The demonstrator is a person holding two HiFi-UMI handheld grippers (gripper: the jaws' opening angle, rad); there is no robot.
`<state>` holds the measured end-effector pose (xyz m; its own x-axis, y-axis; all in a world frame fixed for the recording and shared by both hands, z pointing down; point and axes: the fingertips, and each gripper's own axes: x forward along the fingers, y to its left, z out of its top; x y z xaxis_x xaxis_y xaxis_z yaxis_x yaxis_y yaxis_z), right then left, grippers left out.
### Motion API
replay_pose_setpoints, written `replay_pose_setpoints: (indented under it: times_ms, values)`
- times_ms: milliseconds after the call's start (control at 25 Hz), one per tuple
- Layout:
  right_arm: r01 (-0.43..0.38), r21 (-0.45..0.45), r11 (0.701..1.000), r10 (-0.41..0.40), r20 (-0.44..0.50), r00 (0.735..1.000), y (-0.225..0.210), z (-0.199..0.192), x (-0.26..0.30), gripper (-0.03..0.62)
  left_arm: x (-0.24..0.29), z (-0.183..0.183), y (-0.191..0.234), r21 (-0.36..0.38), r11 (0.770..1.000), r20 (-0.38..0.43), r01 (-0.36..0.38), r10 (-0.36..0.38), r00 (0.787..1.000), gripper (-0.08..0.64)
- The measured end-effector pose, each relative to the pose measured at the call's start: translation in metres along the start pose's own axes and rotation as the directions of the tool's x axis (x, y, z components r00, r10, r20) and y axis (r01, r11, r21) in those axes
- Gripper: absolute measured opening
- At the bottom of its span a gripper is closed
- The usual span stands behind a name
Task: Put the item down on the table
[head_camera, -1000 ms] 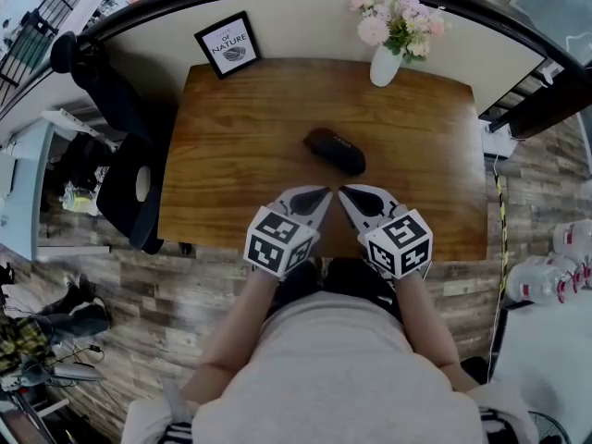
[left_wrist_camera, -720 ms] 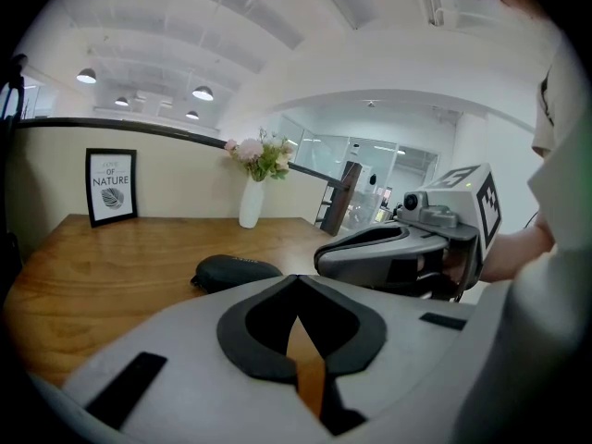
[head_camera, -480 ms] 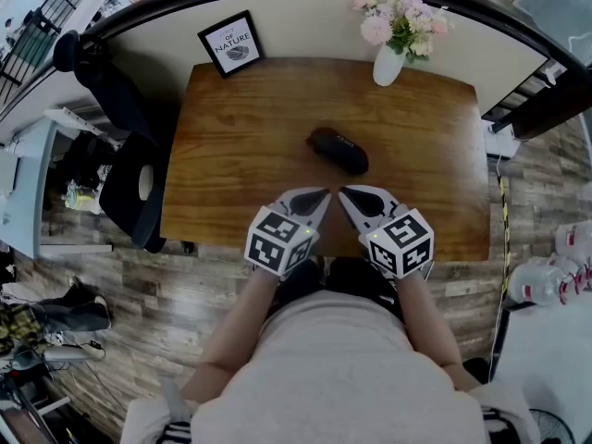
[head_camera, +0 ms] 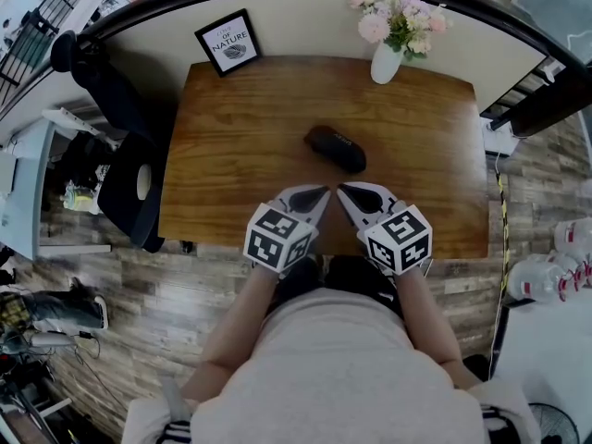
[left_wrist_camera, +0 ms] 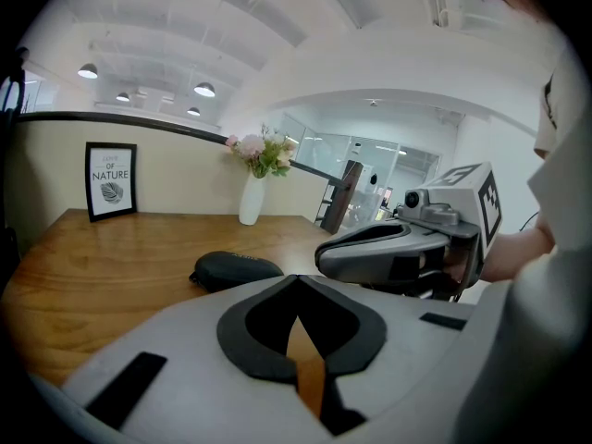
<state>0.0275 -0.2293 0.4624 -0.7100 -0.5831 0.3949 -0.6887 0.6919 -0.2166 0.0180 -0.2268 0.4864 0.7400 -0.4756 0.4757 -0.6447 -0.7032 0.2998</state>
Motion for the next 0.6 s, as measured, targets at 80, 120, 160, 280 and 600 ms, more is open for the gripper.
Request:
replay_pose_setpoints:
  times_ms: [80, 120, 160, 280, 600]
  values:
    - [-0.002, -0.001, 1.000, 0.002, -0.002, 1.000, -0.0005, -0.0001, 0.0011, 0.009, 0.0002, -0.0001, 0.0008, -0.004, 1.000, 0.001, -0.002, 0.002, 1.000, 0.012]
    - [-0.003, -0.002, 1.000, 0.003, -0.003, 1.000, -0.0007, -0.0003, 0.0011, 0.009, 0.0004, -0.0005, 0.0009, -0.006, 1.000, 0.001, -0.002, 0.002, 1.000, 0.012]
    - [-0.002, -0.002, 1.000, 0.002, -0.003, 1.000, -0.0011, -0.0006, 0.0008, 0.009, 0.0009, -0.0008, 0.0008, -0.007, 1.000, 0.000, -0.002, 0.002, 1.000, 0.012]
    - [0.000, -0.001, 1.000, 0.000, 0.000, 1.000, -0.0026, 0.0003, 0.0002, 0.009, 0.0029, -0.0008, 0.0007, -0.010, 1.000, -0.003, 0.004, -0.004, 1.000, 0.012]
    - [-0.002, -0.005, 1.000, 0.002, 0.003, 1.000, -0.0039, 0.0008, -0.0009, 0.009, 0.0059, 0.0014, 0.0005, -0.018, 1.000, 0.005, 0.009, -0.009, 1.000, 0.012]
